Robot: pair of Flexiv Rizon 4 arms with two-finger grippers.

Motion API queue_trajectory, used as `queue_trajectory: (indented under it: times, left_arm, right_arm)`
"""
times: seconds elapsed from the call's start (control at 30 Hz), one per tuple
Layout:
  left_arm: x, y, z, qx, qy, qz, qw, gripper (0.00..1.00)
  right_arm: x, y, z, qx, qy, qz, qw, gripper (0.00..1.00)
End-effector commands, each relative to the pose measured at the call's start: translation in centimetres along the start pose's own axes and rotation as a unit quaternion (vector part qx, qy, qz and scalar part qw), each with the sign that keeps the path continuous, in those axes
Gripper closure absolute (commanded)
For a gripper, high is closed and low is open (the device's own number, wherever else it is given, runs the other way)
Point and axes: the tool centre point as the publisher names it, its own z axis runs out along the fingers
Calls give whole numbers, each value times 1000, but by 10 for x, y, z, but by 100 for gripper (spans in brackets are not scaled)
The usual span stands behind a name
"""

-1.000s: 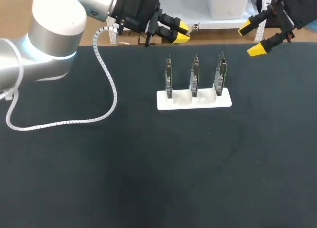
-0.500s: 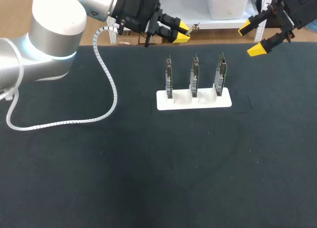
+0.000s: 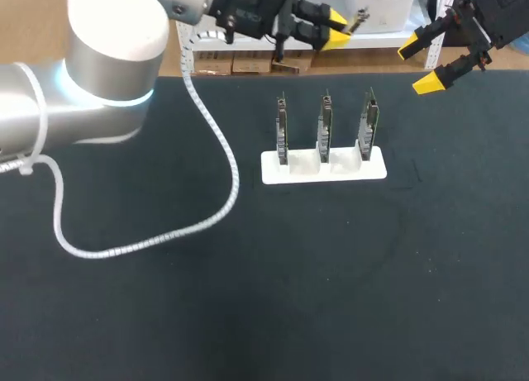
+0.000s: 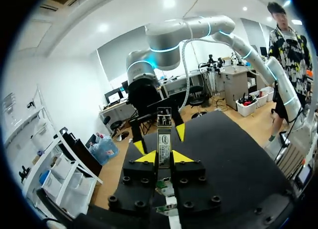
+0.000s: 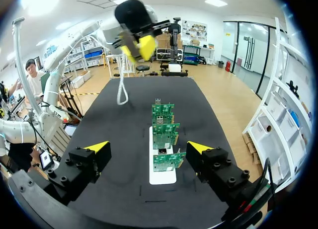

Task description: Pick up the optical module with the left hand, and insert it into the network port with the right hand.

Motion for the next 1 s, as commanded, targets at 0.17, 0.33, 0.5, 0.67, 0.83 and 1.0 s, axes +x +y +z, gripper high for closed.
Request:
queue_trajectory:
  times: [0.17, 0.33, 0.5, 0.67, 0.83, 1.0]
  left_arm:
    - [15, -21, 31, -61, -56, -17, 996, 100]
    - [22, -25, 36, -78, -73, -35, 994, 100]
    - [19, -29, 44, -97, -82, -38, 991, 100]
    - [18, -37, 53, -122, -94, -35, 988, 100]
    - [24, -47, 56, -139, -101, -53, 984, 100]
    - [31, -48, 60, -147, -126, -64, 979, 100]
  right_arm:
    - [0, 2, 0, 2, 0, 0, 1000, 0]
    - [0, 2, 0, 2, 0, 0, 1000, 0]
    - [0, 2, 0, 2, 0, 0, 1000, 0]
    - [0, 2, 0, 2, 0, 0, 1000, 0]
    - [0, 2, 0, 2, 0, 0, 1000, 0]
    - [0, 2, 0, 2, 0, 0, 1000, 0]
